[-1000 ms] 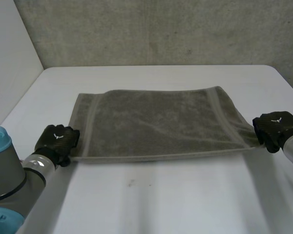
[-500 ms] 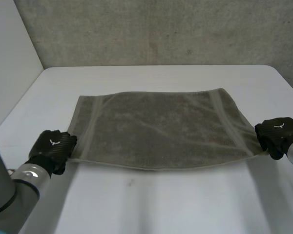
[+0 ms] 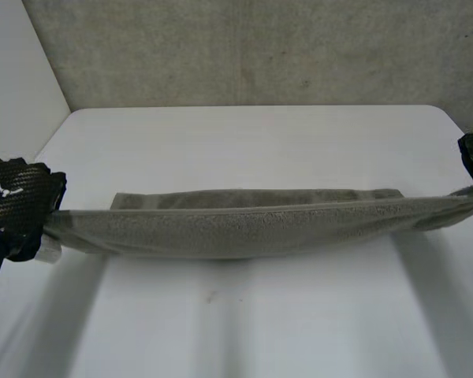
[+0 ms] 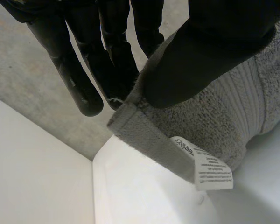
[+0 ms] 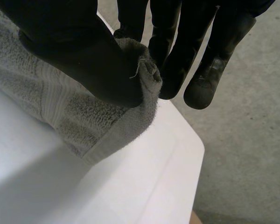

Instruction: Fold the towel.

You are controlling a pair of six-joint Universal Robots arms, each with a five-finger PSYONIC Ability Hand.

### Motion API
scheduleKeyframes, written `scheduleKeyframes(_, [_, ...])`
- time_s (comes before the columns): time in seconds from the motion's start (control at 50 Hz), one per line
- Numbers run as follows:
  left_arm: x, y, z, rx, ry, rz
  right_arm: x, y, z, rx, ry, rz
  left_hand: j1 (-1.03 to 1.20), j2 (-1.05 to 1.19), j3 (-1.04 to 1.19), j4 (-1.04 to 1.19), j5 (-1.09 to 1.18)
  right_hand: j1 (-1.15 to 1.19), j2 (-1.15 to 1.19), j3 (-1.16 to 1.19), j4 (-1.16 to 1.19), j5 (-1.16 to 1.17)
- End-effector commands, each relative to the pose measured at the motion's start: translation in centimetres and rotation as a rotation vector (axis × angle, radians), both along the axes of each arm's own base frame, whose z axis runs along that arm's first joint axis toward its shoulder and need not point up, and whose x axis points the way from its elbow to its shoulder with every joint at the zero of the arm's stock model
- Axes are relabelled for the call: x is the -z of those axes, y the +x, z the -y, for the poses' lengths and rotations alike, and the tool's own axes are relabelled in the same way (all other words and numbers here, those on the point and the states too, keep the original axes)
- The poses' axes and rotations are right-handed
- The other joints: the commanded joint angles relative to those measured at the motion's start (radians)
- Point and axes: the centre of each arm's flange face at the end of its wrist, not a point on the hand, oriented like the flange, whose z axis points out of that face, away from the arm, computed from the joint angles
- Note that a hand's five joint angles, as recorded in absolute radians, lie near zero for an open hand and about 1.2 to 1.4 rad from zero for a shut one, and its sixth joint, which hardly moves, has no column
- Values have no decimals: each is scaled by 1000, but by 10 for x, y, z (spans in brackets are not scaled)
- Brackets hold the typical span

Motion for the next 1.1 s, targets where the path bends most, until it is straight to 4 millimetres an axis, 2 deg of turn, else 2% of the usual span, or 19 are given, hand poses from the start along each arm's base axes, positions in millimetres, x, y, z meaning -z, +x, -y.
scheduleKeyframes(0.02, [42,-5,24,18,174,22,42,1,20,-8,162,-7,208,179,180,179,189,178,70,34,36,169])
scheduleKeyframes(0.2, [79,-16,85,23,265,37,88,12,64,-10,244,-51,208,179,180,179,189,178,70,34,36,169])
scheduleKeyframes(0.28, [73,-32,126,42,208,38,84,25,84,11,178,-78,208,179,180,179,189,178,70,34,36,169])
scheduleKeyframes(0.34, [60,-41,138,50,152,35,56,38,110,54,-8,-64,208,179,180,179,189,178,70,34,36,169])
scheduleKeyframes(0.38, [19,-56,160,50,-5,7,33,43,122,76,-136,-26,208,179,180,179,189,178,70,34,36,169])
scheduleKeyframes(0.4, [18,-56,160,50,-6,6,8,47,133,94,-269,29,208,179,180,179,189,178,70,34,36,169])
scheduleKeyframes(0.42, [-8,-58,170,34,-95,-22,-19,48,141,107,-410,92,208,179,180,179,189,178,70,34,36,169])
scheduleKeyframes(0.48, [-67,-63,181,25,-299,-102,-46,47,146,112,-549,161,208,179,180,179,189,178,70,34,36,169])
scheduleKeyframes(0.5, [-67,-63,181,25,-300,-102,-73,45,143,109,-675,230,208,179,180,179,189,178,70,34,36,169])
scheduleKeyframes(0.52, [-99,-63,178,30,-407,-162,-100,43,136,103,-785,292,208,179,180,179,189,178,70,34,36,169])
scheduleKeyframes(0.54, [-128,-62,172,41,-497,-232,-100,43,135,103,-786,293,208,179,180,179,189,178,70,34,36,169])
scheduleKeyframes(0.58, [-149,-57,167,47,-567,-299,-126,42,117,80,-879,351,208,179,180,179,189,178,70,34,36,169])
scheduleKeyframes(0.64, [-170,-54,157,83,-623,-418,-120,41,110,79,-834,338,208,179,180,179,189,178,70,34,36,169])
scheduleKeyframes(0.72, [-155,-49,157,79,-554,-467,-97,42,109,74,-730,315,208,179,180,179,189,178,70,34,36,169])
scheduleKeyframes(0.82, [-78,-41,151,40,-330,-421,-43,47,106,35,-490,259,208,179,180,179,189,178,70,34,36,169])
scheduleKeyframes(0.86, [-58,-39,149,33,-289,-411,5,50,105,9,-326,202,208,179,180,179,189,178,70,34,36,169])
scheduleKeyframes(0.92, [-19,-39,143,30,-209,-391,28,51,104,0,-251,166,208,179,180,179,189,178,70,34,36,169])
scheduleKeyframes(0.96, [2,-38,139,27,-163,-380,70,51,96,-15,-120,78,208,179,180,179,189,178,70,34,36,169])
scheduleKeyframes(1.1, [82,-30,105,6,69,-257,115,48,73,-49,17,-35,208,179,180,179,189,178,70,34,36,169])
